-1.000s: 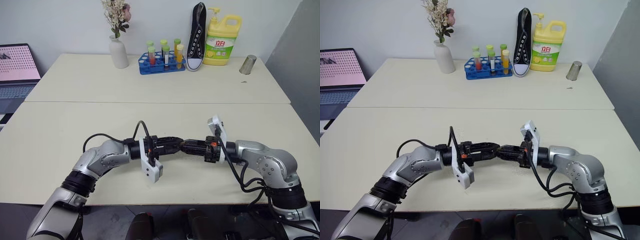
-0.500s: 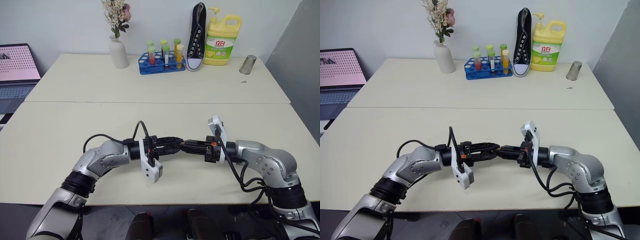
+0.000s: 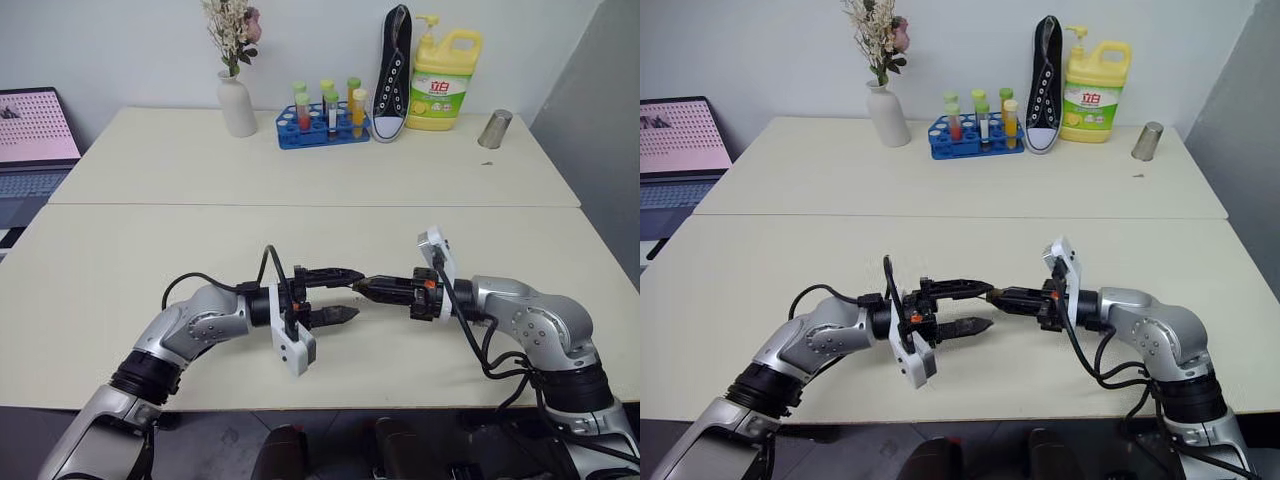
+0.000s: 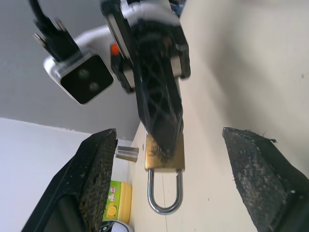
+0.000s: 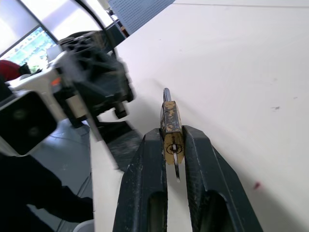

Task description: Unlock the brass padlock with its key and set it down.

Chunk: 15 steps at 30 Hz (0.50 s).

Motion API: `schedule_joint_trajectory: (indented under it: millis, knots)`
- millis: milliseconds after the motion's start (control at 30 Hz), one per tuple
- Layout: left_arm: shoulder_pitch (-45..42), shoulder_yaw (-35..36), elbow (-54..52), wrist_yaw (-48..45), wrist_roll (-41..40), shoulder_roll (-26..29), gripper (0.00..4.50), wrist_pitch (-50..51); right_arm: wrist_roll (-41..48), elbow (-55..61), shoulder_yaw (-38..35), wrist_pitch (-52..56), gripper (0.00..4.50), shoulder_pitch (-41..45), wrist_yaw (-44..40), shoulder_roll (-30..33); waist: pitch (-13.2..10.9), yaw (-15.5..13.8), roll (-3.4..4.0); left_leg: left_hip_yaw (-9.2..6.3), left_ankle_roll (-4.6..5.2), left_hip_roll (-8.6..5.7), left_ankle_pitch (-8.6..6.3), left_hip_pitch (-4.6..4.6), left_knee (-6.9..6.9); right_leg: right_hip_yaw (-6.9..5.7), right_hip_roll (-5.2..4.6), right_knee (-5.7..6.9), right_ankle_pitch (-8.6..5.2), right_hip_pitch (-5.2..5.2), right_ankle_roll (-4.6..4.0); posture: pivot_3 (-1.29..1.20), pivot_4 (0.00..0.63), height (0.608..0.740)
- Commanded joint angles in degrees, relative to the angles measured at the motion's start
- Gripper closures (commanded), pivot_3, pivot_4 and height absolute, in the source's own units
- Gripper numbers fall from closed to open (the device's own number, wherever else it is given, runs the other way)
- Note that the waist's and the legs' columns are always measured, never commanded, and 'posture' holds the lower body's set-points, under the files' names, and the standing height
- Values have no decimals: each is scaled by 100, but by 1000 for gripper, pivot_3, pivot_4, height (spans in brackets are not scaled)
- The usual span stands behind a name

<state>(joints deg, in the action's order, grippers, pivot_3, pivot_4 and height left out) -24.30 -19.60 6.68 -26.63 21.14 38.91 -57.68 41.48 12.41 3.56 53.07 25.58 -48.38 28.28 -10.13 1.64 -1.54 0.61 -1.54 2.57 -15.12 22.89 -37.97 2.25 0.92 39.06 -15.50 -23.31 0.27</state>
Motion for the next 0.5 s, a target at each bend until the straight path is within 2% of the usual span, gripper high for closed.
schedule_joint_trajectory:
  millis: [33, 167, 400, 500]
  knots:
    - [114, 152, -528, -146, -641, 115, 1029, 265, -116, -99, -115, -317, 4360, 211, -161, 119, 0, -1, 0, -1, 0, 0, 0, -1, 0, -1, 0, 0, 0, 0, 0, 0, 150, 740]
    - [114, 340, -686, -213, -1146, 58, 2120, 744, -288, -37, -57, -607, 4360, 203, -328, 254, 0, -2, 0, -3, 0, 0, 0, 0, 0, -2, 1, 1, 0, 0, 0, 0, 150, 740]
    - [-249, 686, -528, -681, -2584, -355, 4472, 2682, -348, 443, 50, -862, 4360, 68, -623, 445, 0, -2, 0, -5, 0, -1, 0, 0, -2, -5, 4, 1, -1, 0, 1, 0, 150, 740]
    - [-379, 742, -653, -1019, -3138, -514, 4500, 3577, -428, 558, 111, -1002, 4360, 26, -722, 514, 0, -2, 0, -5, 0, -3, 0, 2, -3, -5, 5, 0, -1, 0, 1, 0, 150, 740]
